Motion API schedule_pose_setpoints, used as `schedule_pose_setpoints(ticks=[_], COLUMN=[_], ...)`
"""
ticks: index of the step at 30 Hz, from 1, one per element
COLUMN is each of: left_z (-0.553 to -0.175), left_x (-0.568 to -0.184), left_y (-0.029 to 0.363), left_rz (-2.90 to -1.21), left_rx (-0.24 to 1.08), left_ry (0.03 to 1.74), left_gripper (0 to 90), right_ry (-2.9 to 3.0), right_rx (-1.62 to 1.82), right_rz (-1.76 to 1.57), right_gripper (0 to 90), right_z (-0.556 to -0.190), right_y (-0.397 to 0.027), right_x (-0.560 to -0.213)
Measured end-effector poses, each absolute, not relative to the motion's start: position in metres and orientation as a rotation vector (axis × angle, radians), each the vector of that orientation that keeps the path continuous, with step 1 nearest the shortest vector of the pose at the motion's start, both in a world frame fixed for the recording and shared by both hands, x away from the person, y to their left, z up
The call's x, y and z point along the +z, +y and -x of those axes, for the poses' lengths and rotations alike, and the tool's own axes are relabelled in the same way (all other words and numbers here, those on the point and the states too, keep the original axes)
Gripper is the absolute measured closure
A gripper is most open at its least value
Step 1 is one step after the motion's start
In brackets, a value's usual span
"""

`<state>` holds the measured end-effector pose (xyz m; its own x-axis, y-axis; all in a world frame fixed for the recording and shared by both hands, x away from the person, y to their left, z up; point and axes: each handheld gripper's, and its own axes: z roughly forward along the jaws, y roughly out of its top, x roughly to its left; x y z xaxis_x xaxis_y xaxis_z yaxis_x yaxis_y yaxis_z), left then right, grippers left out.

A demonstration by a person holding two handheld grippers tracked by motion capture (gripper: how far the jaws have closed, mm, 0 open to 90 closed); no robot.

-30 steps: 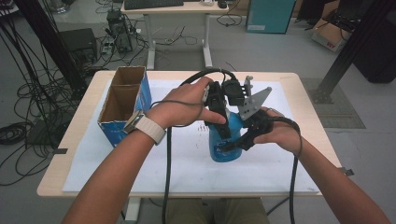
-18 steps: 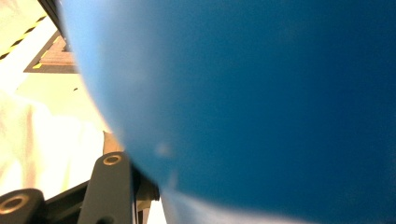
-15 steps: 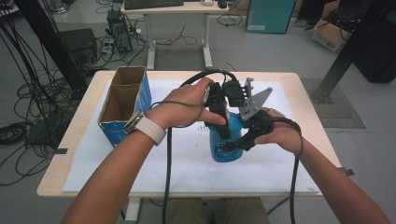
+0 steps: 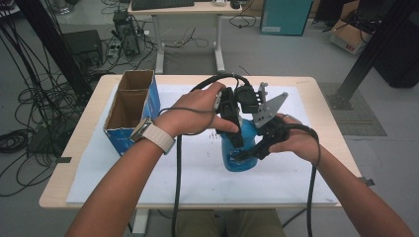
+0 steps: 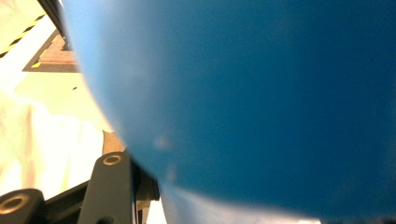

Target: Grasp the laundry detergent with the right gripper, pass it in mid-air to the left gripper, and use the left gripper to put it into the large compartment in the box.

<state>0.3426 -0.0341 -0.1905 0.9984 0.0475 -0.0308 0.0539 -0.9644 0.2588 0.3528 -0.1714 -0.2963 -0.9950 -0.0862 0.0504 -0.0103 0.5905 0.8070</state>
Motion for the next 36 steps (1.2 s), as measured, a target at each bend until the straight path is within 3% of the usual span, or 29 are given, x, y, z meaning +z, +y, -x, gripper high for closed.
schedule_pose_setpoints(ticks=[36], left_z=[-0.338], left_x=[-0.1883], left_y=[-0.0302], left_rz=[-2.88], left_rx=[-0.016], left_ry=[0.089], left_gripper=[36.9], right_ry=[-2.728], right_rx=[-1.375], right_rz=[-0.104], right_gripper=[43.4], right_z=[-0.351], right_y=[-0.1667], right_x=[-0.2933])
